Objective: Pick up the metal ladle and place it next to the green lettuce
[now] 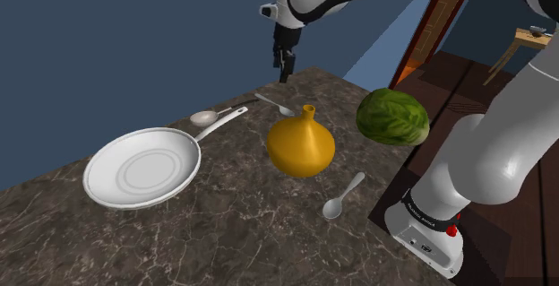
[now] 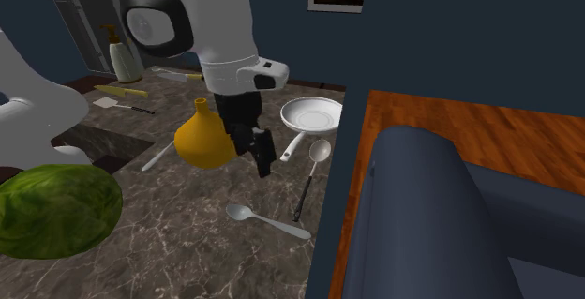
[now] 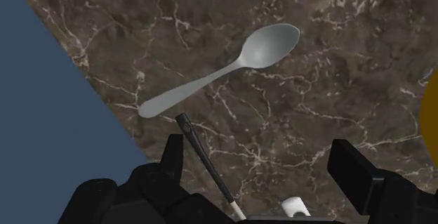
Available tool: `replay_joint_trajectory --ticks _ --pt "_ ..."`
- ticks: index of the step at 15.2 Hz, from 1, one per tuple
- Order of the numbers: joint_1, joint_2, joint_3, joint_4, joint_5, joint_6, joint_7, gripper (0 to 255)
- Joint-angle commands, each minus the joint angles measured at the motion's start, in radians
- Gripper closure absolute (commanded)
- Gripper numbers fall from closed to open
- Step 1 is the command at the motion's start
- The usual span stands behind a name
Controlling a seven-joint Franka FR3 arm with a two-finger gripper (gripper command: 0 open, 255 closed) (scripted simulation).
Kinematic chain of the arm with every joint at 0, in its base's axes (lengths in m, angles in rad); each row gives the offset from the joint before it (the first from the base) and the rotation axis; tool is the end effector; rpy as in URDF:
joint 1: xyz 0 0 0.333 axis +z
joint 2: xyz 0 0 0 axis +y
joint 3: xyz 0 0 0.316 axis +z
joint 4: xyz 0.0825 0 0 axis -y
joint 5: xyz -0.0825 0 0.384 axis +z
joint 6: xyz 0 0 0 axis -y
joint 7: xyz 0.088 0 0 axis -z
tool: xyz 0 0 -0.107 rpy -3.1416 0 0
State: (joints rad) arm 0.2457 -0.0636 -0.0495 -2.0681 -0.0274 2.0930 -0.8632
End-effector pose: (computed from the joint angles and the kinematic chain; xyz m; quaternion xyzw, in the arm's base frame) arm 0.5324 0.1041 0.4683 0.8589 0.5102 0.0383 0.0245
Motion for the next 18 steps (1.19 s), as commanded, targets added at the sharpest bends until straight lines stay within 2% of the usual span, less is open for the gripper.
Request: replay_joint_trajectory --ticks 1,13,18 --pt "0.014 0.063 0.01 0.038 0.005 0.029 -0.06 0" --pt "0.083 0.396 0.108 0.284 -0.008 0.131 -0.361 0" --pt "0.085 0.435 0.11 0.28 -0.013 0.175 -0.367 0"
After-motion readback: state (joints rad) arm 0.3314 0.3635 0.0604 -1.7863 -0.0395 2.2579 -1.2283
